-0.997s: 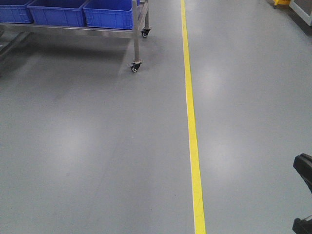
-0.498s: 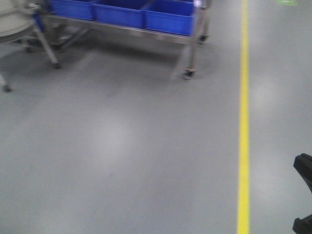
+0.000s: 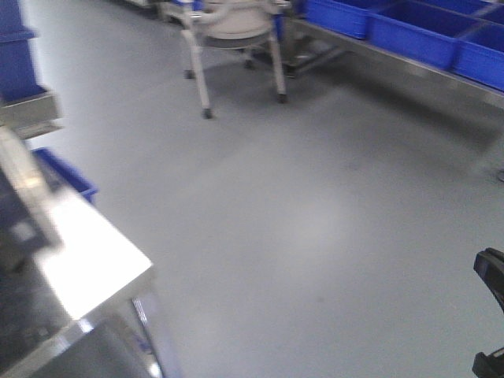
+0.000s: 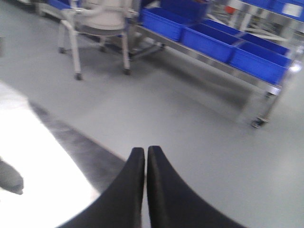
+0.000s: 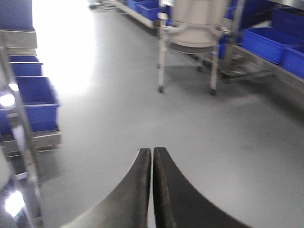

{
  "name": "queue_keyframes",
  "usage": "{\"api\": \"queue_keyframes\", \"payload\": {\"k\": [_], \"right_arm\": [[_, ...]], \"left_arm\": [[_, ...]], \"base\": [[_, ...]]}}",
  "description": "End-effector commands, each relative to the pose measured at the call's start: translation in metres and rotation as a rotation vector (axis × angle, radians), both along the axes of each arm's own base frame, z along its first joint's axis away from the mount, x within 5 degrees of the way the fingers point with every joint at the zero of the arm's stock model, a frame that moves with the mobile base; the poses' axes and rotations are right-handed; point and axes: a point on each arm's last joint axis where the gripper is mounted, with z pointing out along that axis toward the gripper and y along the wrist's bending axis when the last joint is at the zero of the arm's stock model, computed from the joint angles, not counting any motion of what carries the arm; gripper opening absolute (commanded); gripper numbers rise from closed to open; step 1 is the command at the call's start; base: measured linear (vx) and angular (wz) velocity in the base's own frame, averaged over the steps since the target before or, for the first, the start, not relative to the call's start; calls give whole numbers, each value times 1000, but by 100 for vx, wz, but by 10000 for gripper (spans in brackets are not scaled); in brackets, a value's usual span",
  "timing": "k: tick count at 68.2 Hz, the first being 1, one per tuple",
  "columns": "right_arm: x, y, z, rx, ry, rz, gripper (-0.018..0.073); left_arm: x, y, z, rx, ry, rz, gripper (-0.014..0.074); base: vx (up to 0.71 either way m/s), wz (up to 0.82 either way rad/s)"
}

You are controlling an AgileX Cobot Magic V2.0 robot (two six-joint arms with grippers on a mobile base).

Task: Move and align brake pads A on conveyor
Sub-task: 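Turn and stop the base at the steel tray with brake pads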

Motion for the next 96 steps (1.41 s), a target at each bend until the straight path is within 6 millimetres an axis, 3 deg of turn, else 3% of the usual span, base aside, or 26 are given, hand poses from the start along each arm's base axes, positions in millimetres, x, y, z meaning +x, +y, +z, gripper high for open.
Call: {"api": "queue_keyframes", "payload": {"k": [1,57,96], "right_arm": [[2,1,16,13,-100,4,-6],[2,1,16,13,-100,4,-6],[2,1,16,13,-100,4,-6]], "left_arm": [[1,-2,13,-22,-72,-25,-6],[1,-2,13,-22,-72,-25,-6],[1,-2,13,-22,-72,-25,-6]], "base": [[12,92],[14,78],[7,28]]}}
